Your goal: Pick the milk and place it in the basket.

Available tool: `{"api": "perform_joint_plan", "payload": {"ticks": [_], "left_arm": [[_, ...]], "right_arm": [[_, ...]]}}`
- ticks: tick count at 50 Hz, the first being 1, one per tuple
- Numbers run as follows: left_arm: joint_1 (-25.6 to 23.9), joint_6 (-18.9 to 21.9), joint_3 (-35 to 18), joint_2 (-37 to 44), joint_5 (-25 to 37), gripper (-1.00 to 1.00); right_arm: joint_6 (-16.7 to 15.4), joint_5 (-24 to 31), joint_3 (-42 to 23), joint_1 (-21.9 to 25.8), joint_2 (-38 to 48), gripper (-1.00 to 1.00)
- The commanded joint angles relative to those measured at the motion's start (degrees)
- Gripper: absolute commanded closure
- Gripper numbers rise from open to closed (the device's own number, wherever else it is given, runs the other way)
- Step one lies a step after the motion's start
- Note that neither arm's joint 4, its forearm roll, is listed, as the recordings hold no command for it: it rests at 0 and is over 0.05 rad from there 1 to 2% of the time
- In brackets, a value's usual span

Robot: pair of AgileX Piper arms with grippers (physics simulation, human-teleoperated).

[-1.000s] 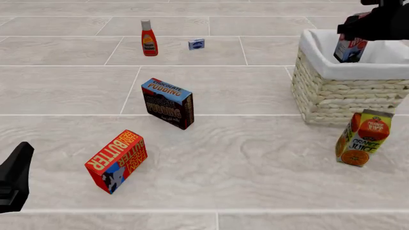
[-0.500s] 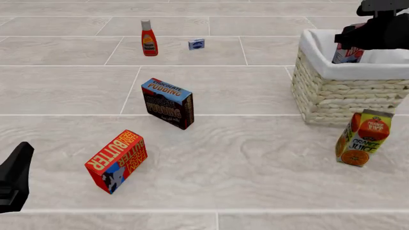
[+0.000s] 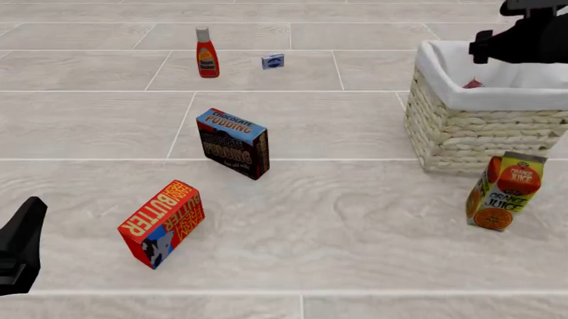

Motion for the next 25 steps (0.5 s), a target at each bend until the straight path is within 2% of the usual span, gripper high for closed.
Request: {"api": "perform_joint_plan", "payload": {"ticks": [1, 17, 25], "left_arm": [[0.01, -0.01, 0.0, 0.0, 0.0, -1.0], [0.01, -0.01, 0.0, -0.01, 0.0, -1.0], [0.0, -0.01, 0.0, 0.0, 0.0, -1.0]], "right_arm": [[-0.02, 0.24, -0.28, -0.05, -0.57, -1.0], [-0.4, 0.26, 1.11, 0.03, -2.95, -1.0], [-0.45, -1.26, 5.74, 0.06, -7.24, -1.0]]}}
